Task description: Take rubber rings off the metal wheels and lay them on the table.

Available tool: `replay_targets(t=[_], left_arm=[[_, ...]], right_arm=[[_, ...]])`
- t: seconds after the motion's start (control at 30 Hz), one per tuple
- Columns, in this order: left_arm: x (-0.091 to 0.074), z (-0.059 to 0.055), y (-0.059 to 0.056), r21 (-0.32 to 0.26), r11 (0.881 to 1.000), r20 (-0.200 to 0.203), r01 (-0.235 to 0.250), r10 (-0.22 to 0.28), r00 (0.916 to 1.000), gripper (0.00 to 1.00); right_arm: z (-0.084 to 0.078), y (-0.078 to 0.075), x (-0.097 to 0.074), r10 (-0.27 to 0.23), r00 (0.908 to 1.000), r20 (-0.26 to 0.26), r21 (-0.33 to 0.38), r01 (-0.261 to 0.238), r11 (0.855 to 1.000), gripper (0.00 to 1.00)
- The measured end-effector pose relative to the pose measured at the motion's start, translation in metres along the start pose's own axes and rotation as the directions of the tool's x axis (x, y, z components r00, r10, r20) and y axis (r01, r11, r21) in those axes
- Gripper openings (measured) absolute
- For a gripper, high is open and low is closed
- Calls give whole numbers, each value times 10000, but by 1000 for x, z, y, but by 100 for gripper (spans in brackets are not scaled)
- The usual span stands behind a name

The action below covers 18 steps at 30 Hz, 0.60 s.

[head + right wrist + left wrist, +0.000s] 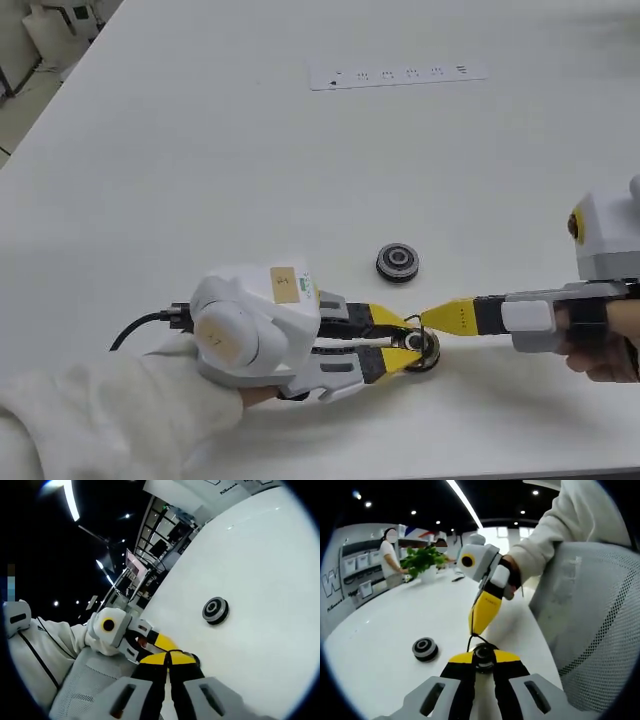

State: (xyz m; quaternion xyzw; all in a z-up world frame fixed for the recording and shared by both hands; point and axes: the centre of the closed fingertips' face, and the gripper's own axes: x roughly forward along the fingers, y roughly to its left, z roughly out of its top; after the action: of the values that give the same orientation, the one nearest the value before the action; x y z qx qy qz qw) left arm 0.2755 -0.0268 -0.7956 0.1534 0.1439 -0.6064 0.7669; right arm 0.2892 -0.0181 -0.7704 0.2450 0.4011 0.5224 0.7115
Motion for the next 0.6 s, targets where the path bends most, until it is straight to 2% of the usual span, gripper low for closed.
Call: replay_targets(t=[0.17,0.23,0.3,0.37,0.43,0.6], left_arm=[[0,1,-1,35,10000,-197,-59,60,9998,14],[-1,3,-1,27,10000,-315,-12,13,9995,15],[-2,5,-2,56,10000,-299,19,-17,9996,16],[-5,14,-1,-61,10000,-81,65,-65,9999,18],[-8,17,-3,-143,9998,-143,169,-171,9998,20],[-21,23,-8,81,9996,-145,274,-273,9995,31]], right_arm=[[-2,-5,-1,-385,9991,-198,-382,377,9986,0],[-2,-4,-2,-331,9991,-258,-390,321,9987,0],[-3,-4,-2,-365,9987,-353,-471,348,9983,0],[-4,-5,-2,-453,9979,-465,-596,425,9973,0],[-4,-6,-3,-623,9964,-575,-751,579,9955,0],[-5,-2,-3,-631,9949,-790,-1102,542,9924,0]])
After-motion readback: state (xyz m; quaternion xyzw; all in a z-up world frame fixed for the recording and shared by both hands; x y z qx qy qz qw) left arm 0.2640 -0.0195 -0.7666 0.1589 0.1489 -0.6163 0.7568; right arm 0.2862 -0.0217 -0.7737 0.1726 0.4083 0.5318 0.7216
